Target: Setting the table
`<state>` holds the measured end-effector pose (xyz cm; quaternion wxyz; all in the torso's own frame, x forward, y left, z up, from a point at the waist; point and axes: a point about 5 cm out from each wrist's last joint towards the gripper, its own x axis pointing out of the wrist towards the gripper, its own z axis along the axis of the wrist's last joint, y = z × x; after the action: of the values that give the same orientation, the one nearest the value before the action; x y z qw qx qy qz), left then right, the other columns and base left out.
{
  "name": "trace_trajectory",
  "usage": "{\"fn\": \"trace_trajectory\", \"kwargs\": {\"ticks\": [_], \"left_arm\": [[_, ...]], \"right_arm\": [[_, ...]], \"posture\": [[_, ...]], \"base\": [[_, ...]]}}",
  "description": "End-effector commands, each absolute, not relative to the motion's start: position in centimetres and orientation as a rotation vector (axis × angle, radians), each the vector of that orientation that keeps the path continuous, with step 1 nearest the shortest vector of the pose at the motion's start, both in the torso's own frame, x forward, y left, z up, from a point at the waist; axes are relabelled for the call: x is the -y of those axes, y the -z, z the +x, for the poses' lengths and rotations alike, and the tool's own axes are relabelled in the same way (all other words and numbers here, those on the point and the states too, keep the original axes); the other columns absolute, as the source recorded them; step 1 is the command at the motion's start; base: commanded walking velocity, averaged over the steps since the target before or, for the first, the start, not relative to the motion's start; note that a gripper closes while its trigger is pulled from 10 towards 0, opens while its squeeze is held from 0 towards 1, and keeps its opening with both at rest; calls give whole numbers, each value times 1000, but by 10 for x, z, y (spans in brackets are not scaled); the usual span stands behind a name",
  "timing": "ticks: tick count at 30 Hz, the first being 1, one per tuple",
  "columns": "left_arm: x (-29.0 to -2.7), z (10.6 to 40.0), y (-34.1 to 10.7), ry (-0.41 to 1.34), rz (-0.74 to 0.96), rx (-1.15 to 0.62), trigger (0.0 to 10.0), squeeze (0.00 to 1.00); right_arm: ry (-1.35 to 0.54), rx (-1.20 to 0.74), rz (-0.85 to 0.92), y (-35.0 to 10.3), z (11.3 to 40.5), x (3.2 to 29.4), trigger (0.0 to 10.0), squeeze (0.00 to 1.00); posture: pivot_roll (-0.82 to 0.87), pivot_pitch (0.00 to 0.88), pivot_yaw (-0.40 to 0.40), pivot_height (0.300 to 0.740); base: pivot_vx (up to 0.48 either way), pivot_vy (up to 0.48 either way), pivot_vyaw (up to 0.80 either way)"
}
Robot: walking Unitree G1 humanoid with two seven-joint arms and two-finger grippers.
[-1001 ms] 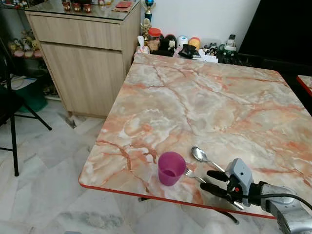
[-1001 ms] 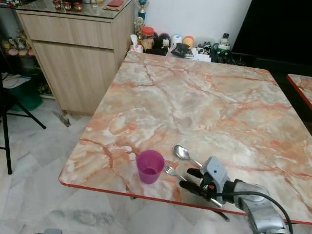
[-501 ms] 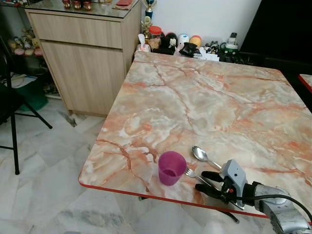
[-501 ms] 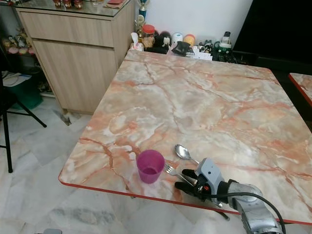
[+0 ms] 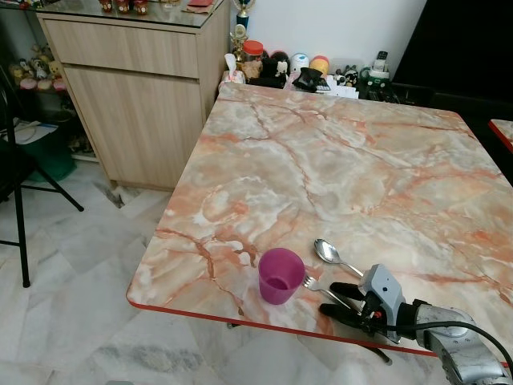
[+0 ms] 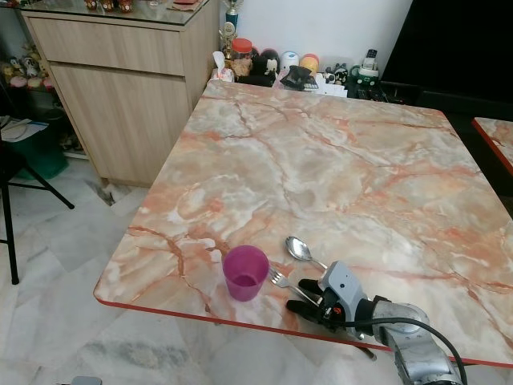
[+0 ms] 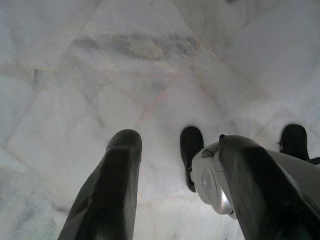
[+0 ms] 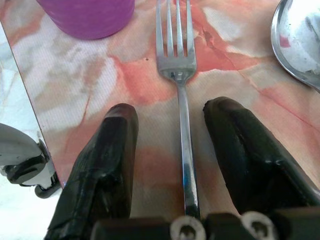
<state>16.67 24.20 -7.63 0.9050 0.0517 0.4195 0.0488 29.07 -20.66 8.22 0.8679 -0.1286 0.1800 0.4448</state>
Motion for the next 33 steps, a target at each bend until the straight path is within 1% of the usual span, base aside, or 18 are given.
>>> {"fn": "trace_trajectory", "kwargs": {"ticks": [1,5,6,7,33], "left_arm": [[-240,158,81,-96,97,-897,10000,0],[-240,158,81,-95,96,-899,10000,0],[-240,157,81,-94,95,-900,10000,0],[-240,157,81,-93,95,-901,10000,0],[-239,156,82,-83,96,-906,10000,0]], "right_arm": [[-952,-439,-269,-68,284,205,10000,0],[-954,-453,-264,-64,282,204,10000,0],[-958,-455,-260,-64,281,203,3373,0],[-962,-455,-254,-64,280,203,0,0],[-980,-504,-292,-52,275,198,0,0]], "posture": [[63,148,-64,740],[62,149,-65,740],[62,149,-65,740],[63,150,-64,740],[66,141,-67,740]], "base": [[0,0,0],[0,0,0],[0,0,0],[0,0,0],[0,0,0]]}}
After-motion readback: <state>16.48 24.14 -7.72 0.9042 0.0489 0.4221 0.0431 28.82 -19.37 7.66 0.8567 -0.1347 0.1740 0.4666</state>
